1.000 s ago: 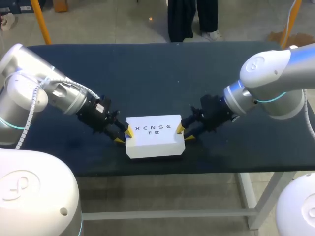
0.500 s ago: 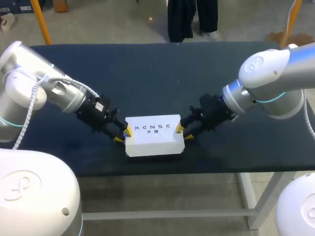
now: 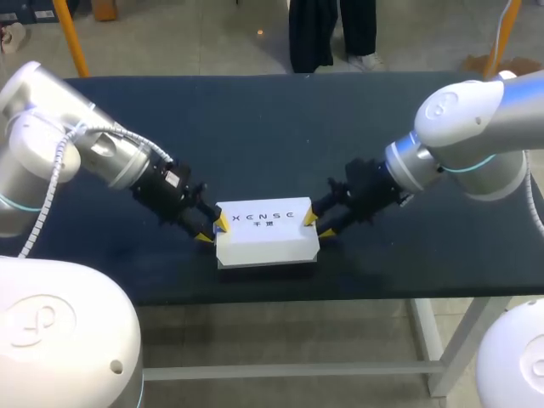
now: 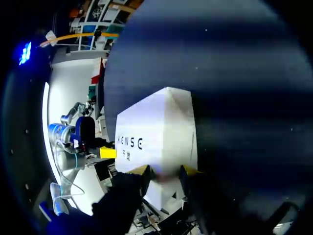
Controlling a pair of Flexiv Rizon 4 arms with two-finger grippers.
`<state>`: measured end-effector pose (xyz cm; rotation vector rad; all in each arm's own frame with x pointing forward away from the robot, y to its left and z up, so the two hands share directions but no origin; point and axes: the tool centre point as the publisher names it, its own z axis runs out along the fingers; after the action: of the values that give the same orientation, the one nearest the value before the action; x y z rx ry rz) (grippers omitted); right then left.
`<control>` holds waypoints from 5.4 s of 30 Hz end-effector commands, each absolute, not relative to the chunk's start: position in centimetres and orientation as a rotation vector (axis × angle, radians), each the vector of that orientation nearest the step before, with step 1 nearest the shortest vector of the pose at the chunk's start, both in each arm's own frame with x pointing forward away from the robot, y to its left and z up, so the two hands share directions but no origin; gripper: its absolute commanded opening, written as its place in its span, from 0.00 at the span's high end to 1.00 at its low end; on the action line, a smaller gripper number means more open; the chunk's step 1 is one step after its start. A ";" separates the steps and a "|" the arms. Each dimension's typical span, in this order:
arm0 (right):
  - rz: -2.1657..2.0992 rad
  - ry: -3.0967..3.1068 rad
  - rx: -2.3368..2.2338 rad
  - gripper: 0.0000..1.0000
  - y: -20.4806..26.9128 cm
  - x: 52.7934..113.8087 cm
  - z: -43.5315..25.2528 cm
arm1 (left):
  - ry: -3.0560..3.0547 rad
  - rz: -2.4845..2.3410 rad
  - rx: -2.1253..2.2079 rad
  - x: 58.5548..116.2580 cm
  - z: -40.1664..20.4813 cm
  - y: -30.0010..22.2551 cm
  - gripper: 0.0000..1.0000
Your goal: Assemble the packaging by folding the flat box into shape, placing the metal phone stand inside, and closing the box properly
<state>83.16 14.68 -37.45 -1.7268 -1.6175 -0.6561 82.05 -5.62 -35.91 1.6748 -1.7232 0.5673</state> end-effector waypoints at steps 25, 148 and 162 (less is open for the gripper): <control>-0.586 -1.589 -1.730 0.53 15.6 83.9 -36.0 | -1.670 0.453 1.670 82.7 -34.6 -5.9 0.56; -0.143 -1.358 -1.760 0.55 16.2 88.1 -32.8 | -1.392 0.074 1.619 85.8 -30.9 -6.4 0.67; -0.101 -1.325 -1.765 0.55 16.1 88.4 -32.7 | -1.367 0.028 1.594 86.6 -30.9 -6.4 0.66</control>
<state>87.86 15.70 -32.70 -1.7751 -1.3249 -0.1173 85.89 -6.10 -30.65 1.6164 -1.3705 0.0500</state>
